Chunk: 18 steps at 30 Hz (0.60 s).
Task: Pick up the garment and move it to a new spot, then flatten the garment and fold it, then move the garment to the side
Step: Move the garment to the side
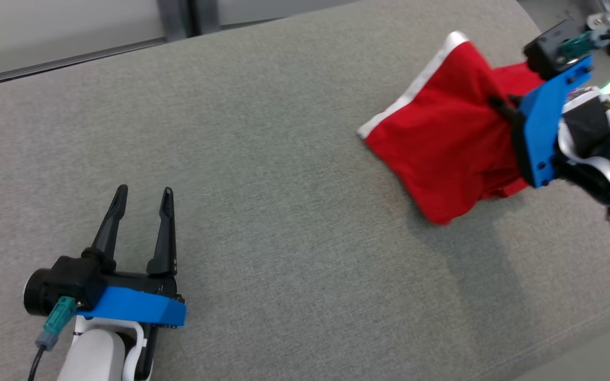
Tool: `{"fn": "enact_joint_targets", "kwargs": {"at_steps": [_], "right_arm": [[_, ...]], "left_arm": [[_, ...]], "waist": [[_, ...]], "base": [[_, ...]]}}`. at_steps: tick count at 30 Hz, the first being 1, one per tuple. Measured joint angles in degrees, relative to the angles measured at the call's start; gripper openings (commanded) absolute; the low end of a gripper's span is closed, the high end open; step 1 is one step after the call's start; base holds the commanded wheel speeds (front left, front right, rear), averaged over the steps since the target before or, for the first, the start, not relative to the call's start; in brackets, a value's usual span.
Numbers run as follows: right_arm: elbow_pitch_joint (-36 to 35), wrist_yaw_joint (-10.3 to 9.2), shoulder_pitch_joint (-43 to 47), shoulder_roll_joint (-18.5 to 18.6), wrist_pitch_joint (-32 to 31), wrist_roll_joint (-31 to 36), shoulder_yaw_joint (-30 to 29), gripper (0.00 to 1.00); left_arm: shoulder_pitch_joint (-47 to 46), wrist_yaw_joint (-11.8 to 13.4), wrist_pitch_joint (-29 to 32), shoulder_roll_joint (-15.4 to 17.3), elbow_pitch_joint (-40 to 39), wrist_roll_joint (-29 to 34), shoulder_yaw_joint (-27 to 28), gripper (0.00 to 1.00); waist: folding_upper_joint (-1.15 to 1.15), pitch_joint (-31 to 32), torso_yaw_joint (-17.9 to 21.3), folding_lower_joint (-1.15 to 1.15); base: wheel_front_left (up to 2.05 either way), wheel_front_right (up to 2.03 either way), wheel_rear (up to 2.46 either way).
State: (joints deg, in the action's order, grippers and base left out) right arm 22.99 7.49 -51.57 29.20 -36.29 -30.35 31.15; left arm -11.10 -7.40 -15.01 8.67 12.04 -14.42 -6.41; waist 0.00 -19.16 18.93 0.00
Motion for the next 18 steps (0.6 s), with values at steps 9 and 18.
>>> {"fn": "enact_joint_targets", "kwargs": {"at_steps": [9,18], "right_arm": [[4.36,0.0,-1.12,6.14,9.47,0.33,-4.79,0.0],[15.01,0.01,-0.69,8.46,18.84,5.16,-12.01,0.0]], "left_arm": [[-2.89,-0.01,0.01,5.04,0.1,0.34,-2.24,1.0],[-5.7,-0.22,1.31,8.35,-3.96,0.9,-3.61,1.0]], "waist": [[0.0,-5.88,2.38,0.0],[0.0,-11.8,0.85,-0.01]], "base": [[0.0,0.0,0.0],[0.0,0.0,0.0]]}}
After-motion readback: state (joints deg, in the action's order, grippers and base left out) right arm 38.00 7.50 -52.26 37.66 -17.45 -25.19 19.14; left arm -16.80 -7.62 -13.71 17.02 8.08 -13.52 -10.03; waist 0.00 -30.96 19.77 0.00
